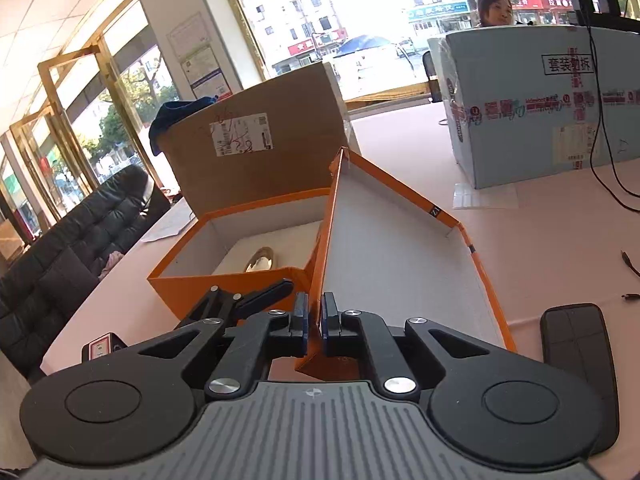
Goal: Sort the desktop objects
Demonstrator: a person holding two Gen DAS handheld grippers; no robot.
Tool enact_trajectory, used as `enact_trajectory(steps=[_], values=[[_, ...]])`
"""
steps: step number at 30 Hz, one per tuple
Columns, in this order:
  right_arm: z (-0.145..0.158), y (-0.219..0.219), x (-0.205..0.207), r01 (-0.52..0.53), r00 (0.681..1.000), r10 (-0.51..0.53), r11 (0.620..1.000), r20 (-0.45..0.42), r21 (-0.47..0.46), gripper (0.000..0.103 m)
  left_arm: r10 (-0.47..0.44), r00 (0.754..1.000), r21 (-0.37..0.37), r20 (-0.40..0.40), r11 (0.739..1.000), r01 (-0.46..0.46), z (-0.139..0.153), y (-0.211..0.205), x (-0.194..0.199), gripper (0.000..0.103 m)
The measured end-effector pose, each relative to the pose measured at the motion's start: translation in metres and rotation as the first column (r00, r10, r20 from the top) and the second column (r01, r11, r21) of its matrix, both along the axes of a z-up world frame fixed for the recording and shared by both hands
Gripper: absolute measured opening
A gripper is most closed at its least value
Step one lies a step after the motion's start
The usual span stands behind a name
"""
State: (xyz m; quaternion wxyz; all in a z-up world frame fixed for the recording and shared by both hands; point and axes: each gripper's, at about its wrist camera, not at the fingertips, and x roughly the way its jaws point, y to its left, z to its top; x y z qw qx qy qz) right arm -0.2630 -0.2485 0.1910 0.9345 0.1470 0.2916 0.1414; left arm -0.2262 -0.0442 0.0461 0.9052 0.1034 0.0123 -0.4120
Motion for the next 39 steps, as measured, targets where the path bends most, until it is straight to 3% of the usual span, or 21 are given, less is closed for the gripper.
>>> enact_trajectory(steps=[7,11,16,21,23,26,32,35,37,39], values=[[-0.004,-0.047,-0.01,0.124,0.991,-0.127,0.987,0.032,0.101,0.009,-0.001,1.0,0.016,-0.022,1.0,0.001,-0.003,-0.003,0.002,0.103],[0.004,-0.057,-0.015,0.192,0.977,-0.2,0.976,0.074,0.102,0.013,-0.003,1.0,0.032,-0.02,0.999,0.004,-0.005,-0.006,0.003,0.103],[0.006,-0.068,-0.016,0.266,0.957,-0.274,0.96,0.095,0.091,0.027,0.001,1.0,0.049,-0.022,0.999,0.0,-0.007,-0.01,0.006,0.103],[0.005,-0.071,-0.017,0.286,0.951,-0.295,0.953,0.094,0.105,0.027,-0.071,0.984,-0.094,-0.166,0.994,0.056,0.006,-0.02,0.024,0.103],[0.006,-0.07,-0.017,0.293,0.948,-0.302,0.951,0.098,0.093,0.027,-0.021,0.977,-0.145,-0.214,0.989,-0.01,0.01,-0.036,0.032,0.103],[0.006,-0.069,-0.015,0.309,0.943,-0.316,0.948,0.106,0.077,0.03,0.031,0.967,-0.16,-0.251,0.984,-0.073,0.011,-0.062,0.042,0.103],[0.006,-0.076,-0.023,0.362,0.92,-0.365,0.931,0.145,0.046,0.04,0.099,0.963,-0.169,-0.252,0.975,-0.145,0.011,-0.091,0.045,0.103],[0.0,-0.081,-0.03,0.379,0.91,-0.379,0.925,0.166,0.034,0.06,0.096,0.956,-0.181,-0.277,0.972,-0.15,0.01,-0.091,0.05,0.103],[-0.004,-0.084,-0.035,0.39,0.904,-0.388,0.92,0.18,0.027,0.082,0.102,0.949,-0.186,-0.3,0.969,-0.163,0.009,-0.089,0.055,0.103],[-0.008,-0.087,-0.04,0.401,0.897,-0.397,0.916,0.195,0.02,0.089,0.111,0.94,-0.191,-0.322,0.965,-0.179,0.009,-0.088,0.06,0.103]])
